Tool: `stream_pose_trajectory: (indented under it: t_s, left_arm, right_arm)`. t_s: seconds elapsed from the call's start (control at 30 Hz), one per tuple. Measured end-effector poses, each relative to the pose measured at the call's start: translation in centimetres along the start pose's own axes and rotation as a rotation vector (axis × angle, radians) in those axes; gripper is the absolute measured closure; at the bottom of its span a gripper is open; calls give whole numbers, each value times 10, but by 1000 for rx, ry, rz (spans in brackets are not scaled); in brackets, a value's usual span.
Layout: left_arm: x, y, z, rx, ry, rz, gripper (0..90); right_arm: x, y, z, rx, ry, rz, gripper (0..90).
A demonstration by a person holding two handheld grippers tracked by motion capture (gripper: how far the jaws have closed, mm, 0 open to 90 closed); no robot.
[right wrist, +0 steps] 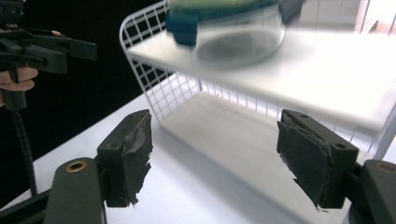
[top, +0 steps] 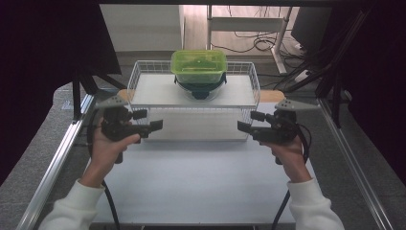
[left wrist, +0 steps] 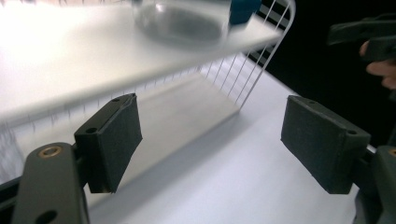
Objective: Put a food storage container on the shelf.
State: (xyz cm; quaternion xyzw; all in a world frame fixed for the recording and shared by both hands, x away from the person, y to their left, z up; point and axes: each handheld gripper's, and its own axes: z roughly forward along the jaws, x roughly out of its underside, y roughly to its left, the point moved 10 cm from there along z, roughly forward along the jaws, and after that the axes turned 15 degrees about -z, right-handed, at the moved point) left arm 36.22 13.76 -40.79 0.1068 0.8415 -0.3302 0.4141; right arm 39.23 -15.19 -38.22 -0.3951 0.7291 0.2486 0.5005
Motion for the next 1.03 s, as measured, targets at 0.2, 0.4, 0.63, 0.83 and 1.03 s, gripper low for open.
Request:
stream_pose_trajectory:
  t_s: [0.2, 0.4, 0.63, 0.83, 1.03]
  left_arm:
    - [59, 16, 12, -51, 72, -1, 203]
    - [95, 36, 27, -96, 124, -8, 205]
    - [111, 47, 36, -102, 163, -43, 201]
    - [112, 51, 41, -107, 174, -49, 202]
    - [113, 55, 41, -104, 170, -57, 194]
  right_arm:
    - [55, 8, 0, 26, 68, 1, 252]
    - [107, 7, 1, 37, 139, 59, 251]
    - [140, 4, 7, 58, 216, 70, 250]
    - [141, 4, 6, 71, 213, 61, 251]
    - [143, -2, 1, 117, 205, 51, 217]
